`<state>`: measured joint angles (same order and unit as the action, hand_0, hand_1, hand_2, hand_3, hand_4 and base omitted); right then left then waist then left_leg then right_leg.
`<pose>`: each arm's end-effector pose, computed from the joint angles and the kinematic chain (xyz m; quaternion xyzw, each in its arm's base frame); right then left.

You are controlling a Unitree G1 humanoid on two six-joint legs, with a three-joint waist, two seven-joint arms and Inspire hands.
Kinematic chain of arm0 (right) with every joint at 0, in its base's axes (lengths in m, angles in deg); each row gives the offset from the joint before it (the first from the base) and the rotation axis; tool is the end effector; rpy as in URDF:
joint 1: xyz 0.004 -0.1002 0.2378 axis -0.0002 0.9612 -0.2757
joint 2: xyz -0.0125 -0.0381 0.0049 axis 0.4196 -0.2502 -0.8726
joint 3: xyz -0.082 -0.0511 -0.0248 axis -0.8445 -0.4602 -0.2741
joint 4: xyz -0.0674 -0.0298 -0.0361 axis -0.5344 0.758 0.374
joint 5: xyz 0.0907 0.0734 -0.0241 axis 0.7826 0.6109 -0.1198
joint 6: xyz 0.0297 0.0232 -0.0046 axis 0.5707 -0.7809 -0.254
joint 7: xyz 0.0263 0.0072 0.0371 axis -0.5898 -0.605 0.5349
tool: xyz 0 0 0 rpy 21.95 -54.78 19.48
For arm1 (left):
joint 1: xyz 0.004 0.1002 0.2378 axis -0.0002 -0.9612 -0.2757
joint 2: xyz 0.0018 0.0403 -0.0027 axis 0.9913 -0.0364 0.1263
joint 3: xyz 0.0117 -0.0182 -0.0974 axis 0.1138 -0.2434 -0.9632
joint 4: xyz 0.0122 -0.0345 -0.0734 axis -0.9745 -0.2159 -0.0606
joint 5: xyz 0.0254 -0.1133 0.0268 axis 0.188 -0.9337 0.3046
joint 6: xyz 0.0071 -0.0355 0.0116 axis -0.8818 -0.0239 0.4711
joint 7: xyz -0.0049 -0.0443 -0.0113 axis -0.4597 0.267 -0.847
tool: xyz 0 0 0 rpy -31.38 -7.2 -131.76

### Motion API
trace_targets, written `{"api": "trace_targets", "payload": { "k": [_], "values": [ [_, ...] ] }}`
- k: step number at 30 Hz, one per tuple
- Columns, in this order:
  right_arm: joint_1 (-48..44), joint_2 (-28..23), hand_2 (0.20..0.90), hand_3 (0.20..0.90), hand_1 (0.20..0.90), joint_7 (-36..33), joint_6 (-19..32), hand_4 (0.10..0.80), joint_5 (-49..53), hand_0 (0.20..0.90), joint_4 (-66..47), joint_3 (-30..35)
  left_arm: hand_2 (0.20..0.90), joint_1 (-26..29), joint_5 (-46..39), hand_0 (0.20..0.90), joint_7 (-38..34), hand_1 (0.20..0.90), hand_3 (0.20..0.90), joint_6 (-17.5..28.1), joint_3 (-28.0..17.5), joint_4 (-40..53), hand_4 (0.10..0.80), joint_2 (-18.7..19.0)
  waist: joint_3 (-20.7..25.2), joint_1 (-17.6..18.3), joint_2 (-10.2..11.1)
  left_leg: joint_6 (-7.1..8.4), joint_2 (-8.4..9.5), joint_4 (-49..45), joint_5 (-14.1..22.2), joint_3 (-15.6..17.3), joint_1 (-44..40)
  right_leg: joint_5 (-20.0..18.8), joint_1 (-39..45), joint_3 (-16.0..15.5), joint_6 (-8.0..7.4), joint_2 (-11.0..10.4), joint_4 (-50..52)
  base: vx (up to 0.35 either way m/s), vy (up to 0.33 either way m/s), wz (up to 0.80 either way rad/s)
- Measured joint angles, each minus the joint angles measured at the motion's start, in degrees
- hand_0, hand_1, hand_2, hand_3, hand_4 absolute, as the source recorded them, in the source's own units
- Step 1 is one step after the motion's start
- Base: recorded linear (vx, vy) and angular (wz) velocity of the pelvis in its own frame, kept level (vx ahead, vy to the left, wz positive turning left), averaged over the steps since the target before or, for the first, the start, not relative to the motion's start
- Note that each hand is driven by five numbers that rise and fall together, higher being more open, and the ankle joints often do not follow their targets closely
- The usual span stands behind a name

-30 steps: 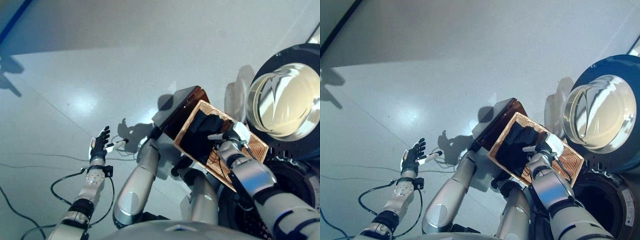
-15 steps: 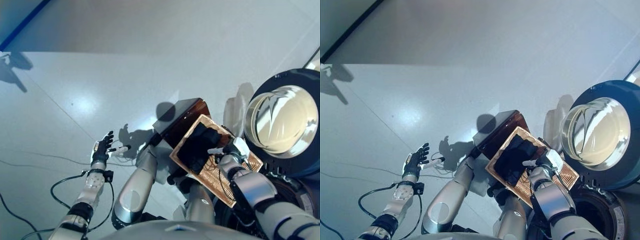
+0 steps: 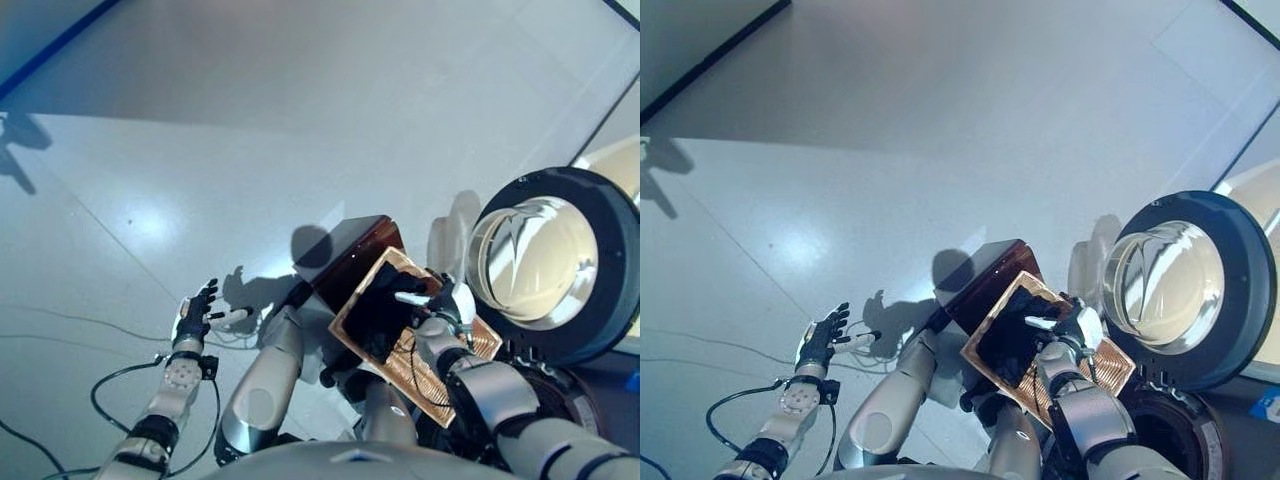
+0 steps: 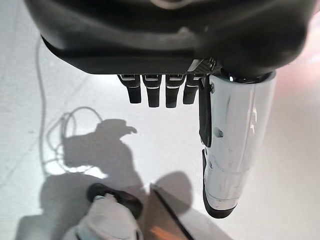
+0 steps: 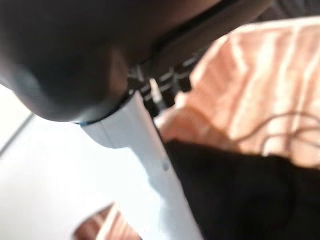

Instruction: Pick up the clothes and place them into the washing machine

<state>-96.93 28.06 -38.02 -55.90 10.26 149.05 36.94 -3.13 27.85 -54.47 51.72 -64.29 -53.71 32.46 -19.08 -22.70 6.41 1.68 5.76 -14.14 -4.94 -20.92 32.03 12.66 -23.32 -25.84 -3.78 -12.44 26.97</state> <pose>0.2397 -0.1839 -0.0674 -0.2569 0.3178 -0.2420 0.8800 0.1721 0.2270 -0.0771 0.1767 0.2607 0.0925 0.9446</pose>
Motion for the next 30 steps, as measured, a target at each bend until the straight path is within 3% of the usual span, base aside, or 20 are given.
{"api": "trace_targets", "payload": {
  "k": [4,19,30],
  "values": [
    [0.63,1.95,0.900,0.900,0.900,-0.02,-0.15,0.800,0.37,0.900,1.98,-0.28,0.900,-0.24,-0.02,0.900,-0.52,0.900,0.900,0.02,1.77,-0.20,0.800,0.03,0.06,0.10,0.41,-0.24,0.01,-0.18,0.09,0.21,-0.07,-0.19,0.01,0.70,-0.21,0.06,-0.26,0.000,0.000,0.00],
    [2.06,4.26,0.900,0.900,0.900,-2.47,-0.06,0.800,0.45,0.900,3.23,-0.99,0.900,-0.25,-1.30,0.900,-1.89,0.900,0.900,0.15,1.64,-2.17,0.800,0.51,-0.38,3.04,1.60,-0.81,0.13,-0.98,0.55,0.88,-0.06,-0.44,0.05,2.03,-0.48,0.39,-0.76,-0.002,0.003,-0.01],
    [1.61,7.06,0.900,0.900,0.900,-2.74,0.52,0.800,2.32,0.900,2.96,-3.46,0.900,0.18,-2.70,0.900,-3.13,0.900,0.900,0.33,1.60,-2.96,0.800,0.85,-2.03,3.10,1.97,-0.99,0.27,-2.01,1.14,0.89,1.58,-0.96,-0.73,1.83,-0.49,0.56,-1.25,-0.006,0.000,0.00]
  ]
}}
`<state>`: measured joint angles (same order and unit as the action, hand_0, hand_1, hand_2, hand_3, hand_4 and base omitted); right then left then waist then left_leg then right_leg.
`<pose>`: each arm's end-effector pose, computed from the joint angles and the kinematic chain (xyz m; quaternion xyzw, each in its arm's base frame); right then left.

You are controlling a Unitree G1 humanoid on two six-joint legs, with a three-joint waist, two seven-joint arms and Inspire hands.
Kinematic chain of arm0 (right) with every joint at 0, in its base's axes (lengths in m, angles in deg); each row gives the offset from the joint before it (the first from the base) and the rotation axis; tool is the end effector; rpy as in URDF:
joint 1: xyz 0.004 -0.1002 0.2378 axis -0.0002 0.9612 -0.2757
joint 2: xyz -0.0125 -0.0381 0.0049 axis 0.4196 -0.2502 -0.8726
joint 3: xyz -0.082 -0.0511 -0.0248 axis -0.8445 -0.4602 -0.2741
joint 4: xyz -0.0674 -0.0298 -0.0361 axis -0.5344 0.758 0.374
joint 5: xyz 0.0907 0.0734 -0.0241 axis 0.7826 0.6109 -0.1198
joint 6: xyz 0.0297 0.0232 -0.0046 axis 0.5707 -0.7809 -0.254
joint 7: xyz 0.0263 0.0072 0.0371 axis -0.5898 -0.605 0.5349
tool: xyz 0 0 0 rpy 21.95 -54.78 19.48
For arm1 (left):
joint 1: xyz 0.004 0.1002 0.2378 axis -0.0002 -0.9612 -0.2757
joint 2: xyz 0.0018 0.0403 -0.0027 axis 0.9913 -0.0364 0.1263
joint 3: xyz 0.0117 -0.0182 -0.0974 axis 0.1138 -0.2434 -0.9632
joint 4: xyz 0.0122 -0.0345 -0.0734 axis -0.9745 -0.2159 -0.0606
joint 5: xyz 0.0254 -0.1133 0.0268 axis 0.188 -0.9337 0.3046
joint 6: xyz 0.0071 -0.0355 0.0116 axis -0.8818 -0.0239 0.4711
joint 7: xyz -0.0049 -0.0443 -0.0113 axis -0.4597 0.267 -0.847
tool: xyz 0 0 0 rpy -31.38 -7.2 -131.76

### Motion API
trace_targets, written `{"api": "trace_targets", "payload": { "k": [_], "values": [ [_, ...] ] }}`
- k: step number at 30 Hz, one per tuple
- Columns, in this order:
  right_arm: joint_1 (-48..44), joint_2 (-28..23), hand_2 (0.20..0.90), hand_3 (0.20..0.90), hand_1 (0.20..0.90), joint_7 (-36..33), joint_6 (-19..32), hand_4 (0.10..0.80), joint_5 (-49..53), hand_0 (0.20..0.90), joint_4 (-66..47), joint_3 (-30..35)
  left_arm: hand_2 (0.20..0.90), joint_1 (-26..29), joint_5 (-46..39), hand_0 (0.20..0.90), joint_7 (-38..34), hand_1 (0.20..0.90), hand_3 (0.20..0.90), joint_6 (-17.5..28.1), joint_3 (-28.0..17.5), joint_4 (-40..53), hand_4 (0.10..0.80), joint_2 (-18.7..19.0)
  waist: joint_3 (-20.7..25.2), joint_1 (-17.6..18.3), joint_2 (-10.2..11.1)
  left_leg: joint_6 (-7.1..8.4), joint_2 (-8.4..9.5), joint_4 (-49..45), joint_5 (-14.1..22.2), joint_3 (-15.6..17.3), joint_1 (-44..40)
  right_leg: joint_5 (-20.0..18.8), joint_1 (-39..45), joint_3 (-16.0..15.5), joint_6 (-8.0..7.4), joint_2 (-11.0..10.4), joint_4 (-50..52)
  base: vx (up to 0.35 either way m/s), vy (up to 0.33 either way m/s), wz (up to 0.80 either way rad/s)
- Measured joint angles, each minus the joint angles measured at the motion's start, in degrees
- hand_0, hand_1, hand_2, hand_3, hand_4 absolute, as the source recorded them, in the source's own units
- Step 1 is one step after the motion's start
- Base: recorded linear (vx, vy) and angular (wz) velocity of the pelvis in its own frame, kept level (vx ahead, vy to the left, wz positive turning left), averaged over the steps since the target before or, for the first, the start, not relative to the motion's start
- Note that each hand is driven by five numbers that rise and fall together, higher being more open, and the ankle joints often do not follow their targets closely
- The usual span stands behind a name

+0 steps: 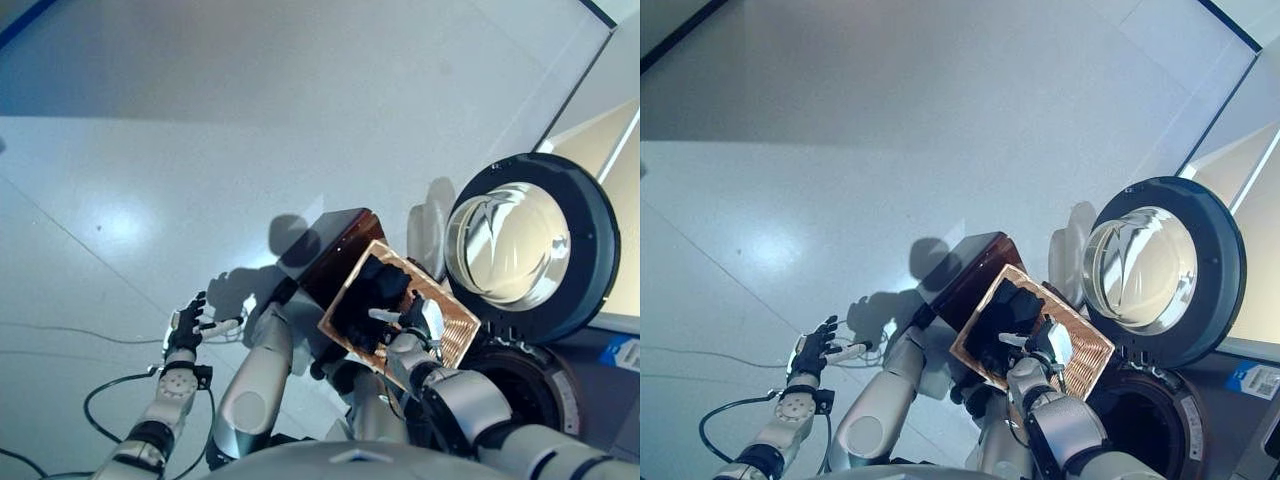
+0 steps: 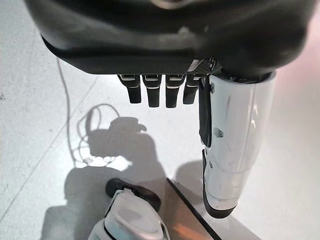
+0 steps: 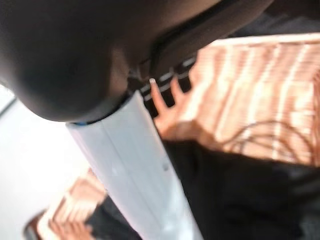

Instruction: Pick up the clothes and place them into the washing machine

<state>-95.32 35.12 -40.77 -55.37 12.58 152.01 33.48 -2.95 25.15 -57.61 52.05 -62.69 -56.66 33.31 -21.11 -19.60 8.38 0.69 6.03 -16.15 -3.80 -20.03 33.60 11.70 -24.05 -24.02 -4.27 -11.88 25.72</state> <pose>0.2185 -0.1413 -0.0850 -0.2472 0.3516 -0.2107 0.8780 0.1652 0.2323 -0.0823 0.1809 0.2777 0.1255 0.9351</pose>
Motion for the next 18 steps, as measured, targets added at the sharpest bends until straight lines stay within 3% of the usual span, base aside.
{"api": "trace_targets", "payload": {
  "k": [14,18],
  "values": [
    [-5.90,-0.90,0.900,0.900,0.900,-4.26,0.49,0.800,2.49,0.900,-0.32,-1.99,0.900,3.91,-3.06,0.900,-2.80,0.900,0.900,1.35,0.15,1.40,0.800,0.68,-4.77,-0.04,-3.11,-0.52,2.04,-5.26,0.98,0.32,6.40,0.42,-5.53,0.25,-0.11,-1.95,4.42,-0.012,0.030,0.02],
    [-7.05,-2.45,0.900,0.900,0.900,-5.14,0.59,0.800,2.47,0.900,-0.41,-1.95,0.900,4.43,-3.85,0.900,-3.48,0.900,0.900,2.26,0.14,2.86,0.800,0.78,-5.92,0.43,-3.88,-1.44,2.83,-9.58,2.34,1.90,9.23,1.15,-8.50,2.24,-0.41,-3.02,8.12,-0.009,0.049,-0.11]
  ]
}}
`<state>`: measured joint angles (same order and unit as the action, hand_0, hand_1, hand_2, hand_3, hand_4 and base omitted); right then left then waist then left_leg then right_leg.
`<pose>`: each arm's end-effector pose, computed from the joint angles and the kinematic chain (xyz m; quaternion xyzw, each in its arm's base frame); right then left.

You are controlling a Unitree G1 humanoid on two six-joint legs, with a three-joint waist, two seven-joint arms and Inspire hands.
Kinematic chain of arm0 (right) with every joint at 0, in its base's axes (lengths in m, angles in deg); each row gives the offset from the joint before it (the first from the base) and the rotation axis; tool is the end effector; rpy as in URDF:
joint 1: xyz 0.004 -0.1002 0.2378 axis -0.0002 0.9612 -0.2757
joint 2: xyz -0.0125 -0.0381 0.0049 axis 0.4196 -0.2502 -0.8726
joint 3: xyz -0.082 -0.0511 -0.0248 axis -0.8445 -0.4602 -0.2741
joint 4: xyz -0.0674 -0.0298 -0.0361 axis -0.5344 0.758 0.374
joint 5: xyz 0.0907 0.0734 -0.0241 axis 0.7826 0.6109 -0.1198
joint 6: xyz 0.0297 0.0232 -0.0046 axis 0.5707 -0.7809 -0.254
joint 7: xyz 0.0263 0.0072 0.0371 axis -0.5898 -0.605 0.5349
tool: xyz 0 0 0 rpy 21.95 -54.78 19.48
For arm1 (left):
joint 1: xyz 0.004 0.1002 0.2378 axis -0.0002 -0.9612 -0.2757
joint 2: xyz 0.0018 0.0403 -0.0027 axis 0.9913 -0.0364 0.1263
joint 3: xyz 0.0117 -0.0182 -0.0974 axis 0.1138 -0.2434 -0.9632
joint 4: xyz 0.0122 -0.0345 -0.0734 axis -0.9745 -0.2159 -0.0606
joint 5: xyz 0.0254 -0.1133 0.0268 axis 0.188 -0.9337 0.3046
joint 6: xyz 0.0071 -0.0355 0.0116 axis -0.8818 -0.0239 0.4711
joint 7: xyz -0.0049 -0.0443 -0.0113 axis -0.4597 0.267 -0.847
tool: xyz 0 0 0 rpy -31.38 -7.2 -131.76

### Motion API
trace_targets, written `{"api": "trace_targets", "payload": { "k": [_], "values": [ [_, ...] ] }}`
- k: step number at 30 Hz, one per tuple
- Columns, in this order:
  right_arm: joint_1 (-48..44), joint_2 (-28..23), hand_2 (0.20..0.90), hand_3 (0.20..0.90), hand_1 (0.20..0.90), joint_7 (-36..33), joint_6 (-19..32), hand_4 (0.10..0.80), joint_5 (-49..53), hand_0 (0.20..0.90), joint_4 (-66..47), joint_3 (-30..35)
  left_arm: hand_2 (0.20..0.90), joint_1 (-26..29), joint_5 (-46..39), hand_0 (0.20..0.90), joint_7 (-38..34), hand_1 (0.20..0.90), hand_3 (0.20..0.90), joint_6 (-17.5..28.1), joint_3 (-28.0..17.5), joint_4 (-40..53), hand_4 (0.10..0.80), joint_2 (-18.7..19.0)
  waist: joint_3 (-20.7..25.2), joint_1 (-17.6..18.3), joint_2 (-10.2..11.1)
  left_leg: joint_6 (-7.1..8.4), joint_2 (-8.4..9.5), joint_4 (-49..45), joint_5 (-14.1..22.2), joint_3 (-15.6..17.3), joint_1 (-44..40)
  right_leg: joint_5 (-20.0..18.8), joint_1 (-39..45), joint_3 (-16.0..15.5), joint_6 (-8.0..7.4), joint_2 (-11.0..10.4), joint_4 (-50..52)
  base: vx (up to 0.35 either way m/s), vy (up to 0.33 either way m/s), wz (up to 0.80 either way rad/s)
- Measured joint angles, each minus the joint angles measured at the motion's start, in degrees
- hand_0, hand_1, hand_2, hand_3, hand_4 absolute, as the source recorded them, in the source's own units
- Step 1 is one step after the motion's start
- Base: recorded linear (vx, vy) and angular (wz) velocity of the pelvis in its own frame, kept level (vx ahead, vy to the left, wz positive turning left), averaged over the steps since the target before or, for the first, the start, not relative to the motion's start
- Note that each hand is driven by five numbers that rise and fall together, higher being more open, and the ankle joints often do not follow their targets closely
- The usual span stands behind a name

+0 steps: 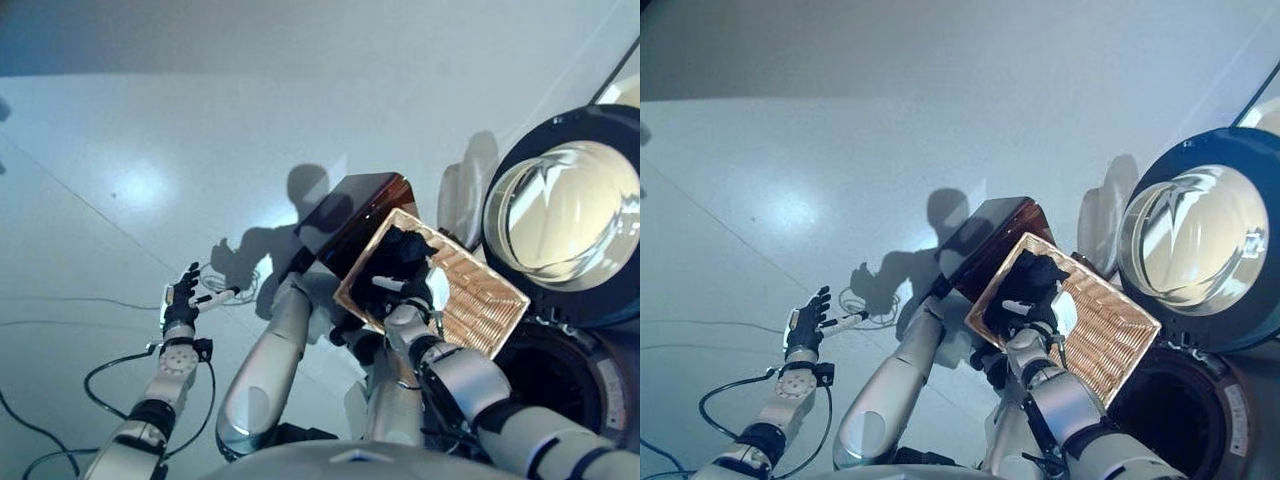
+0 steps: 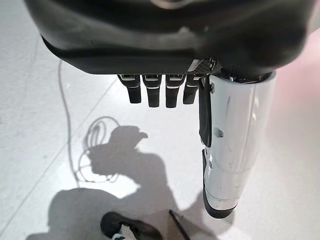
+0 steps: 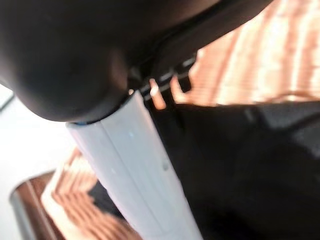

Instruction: Pick up the clothes and place them into the washing machine

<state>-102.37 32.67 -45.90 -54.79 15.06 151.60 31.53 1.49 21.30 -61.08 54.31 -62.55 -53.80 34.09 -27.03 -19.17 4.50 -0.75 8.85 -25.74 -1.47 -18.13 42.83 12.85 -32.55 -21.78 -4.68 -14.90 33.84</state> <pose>0.2596 -0.1482 -0.0546 -0.2562 0.2746 -0.2680 0.8872 0.1989 0.2291 -0.0600 0.1547 0.1973 0.1622 0.9544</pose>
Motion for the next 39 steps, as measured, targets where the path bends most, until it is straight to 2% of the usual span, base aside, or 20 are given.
{"api": "trace_targets", "payload": {
  "k": [5,12,16,17,20,33,34,35,39],
  "values": [
    [-0.49,-0.35,0.900,0.900,0.900,-0.83,0.00,0.800,-0.07,0.900,-0.59,-0.02,0.900,-0.07,-0.01,0.900,-0.72,0.900,0.900,0.13,0.02,0.56,0.800,-0.02,-1.08,1.31,-0.27,-0.79,0.10,-3.17,1.43,1.92,1.33,0.25,-1.06,1.84,-0.12,-0.20,1.92,-0.006,0.037,-0.11],
    [1.26,-2.35,0.900,0.900,0.900,-1.79,-0.32,0.800,-1.28,0.900,-1.04,0.65,0.900,-1.47,0.02,0.900,-1.33,0.900,0.900,0.14,0.03,2.02,0.800,-0.13,-1.43,3.02,-0.10,-2.93,0.21,-6.60,3.10,5.16,1.82,0.23,-2.03,5.50,-0.14,-0.04,3.39,-0.028,0.031,-0.17],
    [2.58,-3.25,0.900,0.900,0.900,-1.93,-1.31,0.800,-2.22,0.900,-1.02,0.76,0.900,-1.28,0.02,0.900,-1.53,0.900,0.900,0.29,-0.41,2.48,0.800,0.02,-1.43,4.53,-0.10,-3.54,1.01,-10.51,4.85,5.57,3.22,1.26,-3.18,6.52,0.19,-0.48,6.45,-0.043,0.014,-0.02],
    [2.69,-3.60,0.900,0.900,0.900,-1.99,-1.31,0.800,-2.38,0.900,-1.02,0.82,0.900,-1.33,0.03,0.900,-1.52,0.900,0.900,0.29,-0.36,2.91,0.800,-0.01,-1.43,4.60,-0.10,-3.74,1.15,-12.24,5.54,5.83,4.39,1.96,-4.25,6.94,0.94,-0.71,8.16,-0.034,0.003,-0.04],
    [2.44,-3.58,0.900,0.900,0.900,-1.98,-1.30,0.800,-2.76,0.900,-1.06,1.05,0.900,-1.32,0.02,0.900,-1.52,0.900,0.900,0.27,-0.58,3.20,0.800,0.02,-1.44,5.26,-0.12,-4.11,1.80,-14.12,6.08,5.72,5.89,2.85,-5.97,7.18,0.63,-1.33,10.55,-0.028,-0.002,0.08],
    [-0.16,-3.60,0.900,0.900,0.900,-1.98,-1.28,0.800,-2.76,0.900,-0.91,0.95,0.900,-2.09,0.01,0.900,-1.53,0.900,0.900,0.27,-1.72,3.18,0.800,0.00,-1.45,4.05,-0.15,-3.36,1.90,-12.96,5.69,5.64,8.04,3.38,-8.89,8.14,0.28,-1.14,12.37,0.004,-0.027,0.07],
    [-0.49,-3.59,0.697,0.697,0.697,-1.98,-1.28,0.655,-2.75,0.697,-0.96,0.87,0.900,-2.08,0.01,0.900,-1.54,0.900,0.900,0.27,-1.79,3.18,0.800,0.01,-1.45,4.10,-0.15,-3.16,1.91,-12.40,5.56,5.65,8.16,3.38,-9.06,8.14,0.29,-1.14,12.19,0.024,-0.038,0.22],
    [-1.18,-3.59,0.200,0.200,0.200,-1.98,-1.27,0.300,-2.76,0.200,-0.96,0.53,0.900,-2.08,0.03,0.900,-1.54,0.900,0.900,0.28,-2.16,3.22,0.800,-0.01,-1.45,4.06,-0.15,-2.90,1.90,-11.82,5.38,5.55,8.29,3.38,-9.16,7.94,0.29,-1.17,11.96,0.026,-0.028,0.21],
    [-2.02,-3.74,0.200,0.200,0.200,-2.32,-1.27,0.300,-2.68,0.200,-0.85,0.59,0.900,-2.17,0.01,0.900,-1.72,0.900,0.900,0.27,-2.41,3.08,0.800,-0.03,-1.45,3.18,-0.16,-2.60,1.89,-11.97,5.19,4.85,8.44,3.57,-9.09,7.18,0.07,-1.25,11.96,0.025,-0.035,0.07]
  ]
}}
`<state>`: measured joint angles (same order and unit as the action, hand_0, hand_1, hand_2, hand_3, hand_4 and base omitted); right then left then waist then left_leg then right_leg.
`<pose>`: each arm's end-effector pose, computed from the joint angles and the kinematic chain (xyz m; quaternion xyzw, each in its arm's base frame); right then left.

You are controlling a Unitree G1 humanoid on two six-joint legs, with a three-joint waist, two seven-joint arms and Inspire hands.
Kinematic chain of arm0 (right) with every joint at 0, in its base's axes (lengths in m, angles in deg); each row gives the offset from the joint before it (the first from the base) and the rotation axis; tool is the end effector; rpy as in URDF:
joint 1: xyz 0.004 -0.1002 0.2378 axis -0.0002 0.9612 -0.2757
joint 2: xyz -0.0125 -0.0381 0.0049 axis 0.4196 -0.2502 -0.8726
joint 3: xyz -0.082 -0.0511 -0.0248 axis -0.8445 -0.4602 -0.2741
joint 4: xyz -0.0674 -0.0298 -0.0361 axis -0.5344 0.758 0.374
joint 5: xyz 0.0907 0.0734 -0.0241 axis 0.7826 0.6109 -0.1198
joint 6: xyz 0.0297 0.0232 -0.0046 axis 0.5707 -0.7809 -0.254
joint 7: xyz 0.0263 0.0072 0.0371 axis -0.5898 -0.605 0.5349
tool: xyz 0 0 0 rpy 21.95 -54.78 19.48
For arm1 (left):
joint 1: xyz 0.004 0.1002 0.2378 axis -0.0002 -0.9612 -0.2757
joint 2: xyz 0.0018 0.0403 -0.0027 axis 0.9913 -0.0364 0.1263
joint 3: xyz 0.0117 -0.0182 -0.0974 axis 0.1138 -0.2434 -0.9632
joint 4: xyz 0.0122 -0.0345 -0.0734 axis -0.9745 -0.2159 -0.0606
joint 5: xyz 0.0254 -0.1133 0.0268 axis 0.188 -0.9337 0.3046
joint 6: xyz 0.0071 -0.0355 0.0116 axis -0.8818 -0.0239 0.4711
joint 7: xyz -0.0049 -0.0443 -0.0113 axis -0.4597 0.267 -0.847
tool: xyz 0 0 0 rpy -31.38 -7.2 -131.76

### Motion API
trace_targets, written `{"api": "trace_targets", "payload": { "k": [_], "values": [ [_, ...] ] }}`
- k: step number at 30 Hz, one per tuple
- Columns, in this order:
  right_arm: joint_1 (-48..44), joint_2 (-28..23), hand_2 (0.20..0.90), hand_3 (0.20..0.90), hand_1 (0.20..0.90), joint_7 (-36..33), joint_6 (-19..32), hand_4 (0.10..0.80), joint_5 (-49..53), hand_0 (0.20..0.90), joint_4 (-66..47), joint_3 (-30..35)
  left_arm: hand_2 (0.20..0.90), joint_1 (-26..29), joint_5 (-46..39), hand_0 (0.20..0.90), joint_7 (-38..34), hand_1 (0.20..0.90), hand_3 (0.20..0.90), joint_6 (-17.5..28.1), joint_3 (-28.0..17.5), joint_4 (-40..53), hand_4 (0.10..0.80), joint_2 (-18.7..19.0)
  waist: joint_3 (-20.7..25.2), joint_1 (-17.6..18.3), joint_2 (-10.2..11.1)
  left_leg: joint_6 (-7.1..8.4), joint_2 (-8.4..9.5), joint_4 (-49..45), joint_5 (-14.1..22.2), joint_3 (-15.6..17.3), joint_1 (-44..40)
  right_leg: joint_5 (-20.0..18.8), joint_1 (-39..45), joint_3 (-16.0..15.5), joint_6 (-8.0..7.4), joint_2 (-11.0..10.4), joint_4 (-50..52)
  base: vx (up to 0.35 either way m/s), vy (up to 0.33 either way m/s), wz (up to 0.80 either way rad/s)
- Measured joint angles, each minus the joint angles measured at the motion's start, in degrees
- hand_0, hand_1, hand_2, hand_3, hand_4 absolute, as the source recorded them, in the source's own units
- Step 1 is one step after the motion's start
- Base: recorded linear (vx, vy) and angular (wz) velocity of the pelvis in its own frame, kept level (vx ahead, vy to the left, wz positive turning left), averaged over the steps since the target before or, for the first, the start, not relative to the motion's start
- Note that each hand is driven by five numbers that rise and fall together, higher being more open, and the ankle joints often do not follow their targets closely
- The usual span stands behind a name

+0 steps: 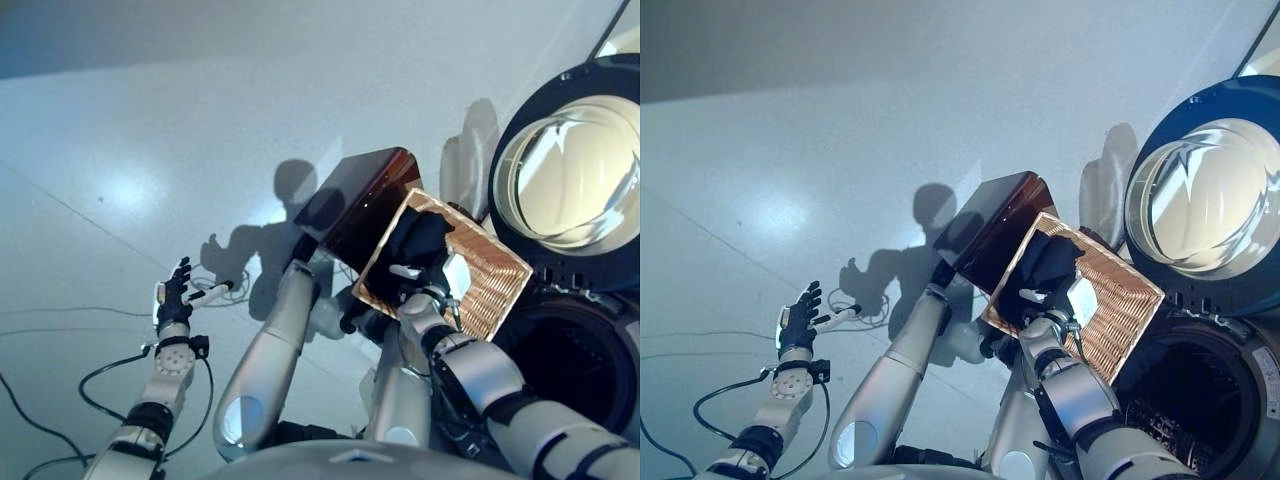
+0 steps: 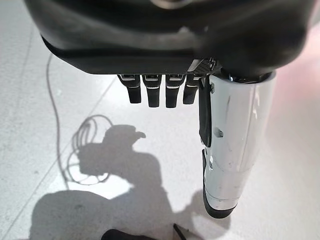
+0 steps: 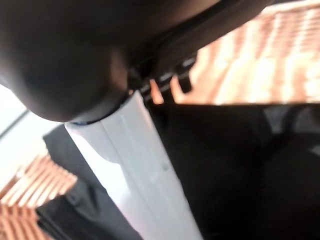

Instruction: Pick up the clothes and place them into the washing machine

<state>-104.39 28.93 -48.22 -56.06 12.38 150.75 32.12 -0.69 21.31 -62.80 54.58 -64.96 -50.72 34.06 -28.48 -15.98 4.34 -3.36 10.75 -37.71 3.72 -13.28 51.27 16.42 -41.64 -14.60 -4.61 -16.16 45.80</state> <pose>0.2737 -0.1692 -0.0409 -0.2895 0.2424 -0.3020 0.8753 0.1946 0.2324 -0.0575 0.1443 0.1836 0.1911 0.9534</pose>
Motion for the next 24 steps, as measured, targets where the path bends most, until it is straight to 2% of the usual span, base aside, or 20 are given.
{"api": "trace_targets", "payload": {
  "k": [10,16,19,21,24],
  "values": [
    [0.16,-1.55,0.200,0.200,0.200,-0.60,0.09,0.300,-0.08,0.200,-0.12,0.01,0.900,0.13,-0.02,0.900,-0.07,0.900,0.900,0.26,0.07,0.01,0.800,0.00,0.00,-0.27,0.00,0.72,0.01,-0.13,-0.74,0.16,-0.29,0.64,0.61,-0.20,-0.79,0.05,0.05,0.003,-0.003,0.00],
    [2.16,-2.36,0.200,0.200,0.200,-0.17,0.06,0.300,-0.15,0.200,-0.31,0.62,0.900,0.04,0.00,0.900,-0.06,0.900,0.900,0.86,-0.02,-0.18,0.800,0.33,-0.01,0.15,-0.05,0.31,-0.20,0.98,-0.77,0.63,-3.80,0.78,3.55,0.00,-0.70,-0.23,-1.19,0.013,0.022,-0.02],
    [4.33,-3.68,0.200,0.200,0.200,0.64,-0.06,0.300,-0.73,0.200,-1.24,2.90,0.900,-0.96,0.02,0.900,0.05,0.900,0.900,0.88,0.00,-0.46,0.800,0.56,0.10,0.62,0.11,0.03,-1.04,2.85,-0.60,1.97,-6.57,0.38,5.60,0.71,-0.65,-0.17,-2.74,0.029,0.035,-0.16],
    [5.63,-4.51,0.200,0.200,0.200,1.44,-0.03,0.300,-1.20,0.200,-2.10,4.82,0.900,-1.61,-0.03,0.900,0.13,0.900,0.900,0.82,-0.27,-1.48,0.800,0.65,0.12,0.77,0.09,-0.02,-1.68,4.82,-0.76,2.68,-9.02,-0.44,7.65,1.24,-1.51,0.19,-5.21,0.063,0.044,-0.36],
    [8.30,-4.82,0.200,0.200,0.200,1.98,0.10,0.300,-1.08,0.200,-4.76,6.39,0.900,-4.14,-0.07,0.900,0.46,0.900,0.900,0.96,-0.24,-1.74,0.800,0.53,0.60,2.05,0.32,-0.22,-2.38,9.62,-2.22,3.87,-14.91,-3.73,12.55,1.26,-2.78,0.54,-10.61,-0.044,0.120,-0.40]
  ]
}}
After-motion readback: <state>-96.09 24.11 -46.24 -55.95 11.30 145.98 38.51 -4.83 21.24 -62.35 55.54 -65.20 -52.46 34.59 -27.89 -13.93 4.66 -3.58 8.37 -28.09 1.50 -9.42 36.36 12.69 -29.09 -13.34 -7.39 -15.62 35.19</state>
